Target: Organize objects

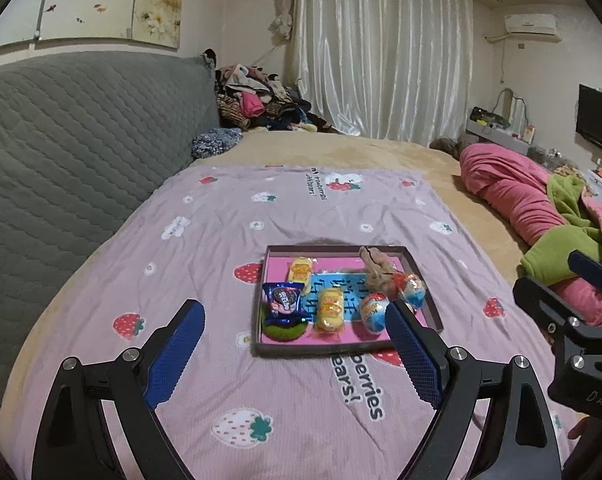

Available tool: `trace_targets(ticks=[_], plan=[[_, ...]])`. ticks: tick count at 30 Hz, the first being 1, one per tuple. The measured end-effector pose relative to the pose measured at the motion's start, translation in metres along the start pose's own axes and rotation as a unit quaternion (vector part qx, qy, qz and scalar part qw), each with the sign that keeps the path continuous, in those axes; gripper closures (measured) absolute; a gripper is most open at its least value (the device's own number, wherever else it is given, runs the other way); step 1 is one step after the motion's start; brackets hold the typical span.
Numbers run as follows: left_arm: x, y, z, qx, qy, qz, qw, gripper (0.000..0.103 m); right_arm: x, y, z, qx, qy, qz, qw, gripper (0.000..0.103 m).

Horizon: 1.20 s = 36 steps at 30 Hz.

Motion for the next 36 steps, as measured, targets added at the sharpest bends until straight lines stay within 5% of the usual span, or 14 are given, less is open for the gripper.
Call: trace_targets(ticks=[18, 36], plan=[[0.048, -0.006, 0.022, -0.01, -0.009, -0.001, 0.9999, 0.011, 0.05, 0.003, 0.015, 0.003, -0.011, 0.001, 1.0, 0.001], [0.047, -0.003, 0.048, -0.013, 0.003, -0.005, 0.9999, 0.011, 0.05, -0.001, 0.048, -0.001, 0.008, 0.002, 1.0, 0.001]])
Point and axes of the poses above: each gripper's, at about its wrist camera, not at the fingertips, and x roughly against the way its jaws point, y to its left, z to its underside, the point moved 5 cm from there along -x, roughly the way its jaws point, and after that the axes turned 1 degree about x, right-handed, at the moved point
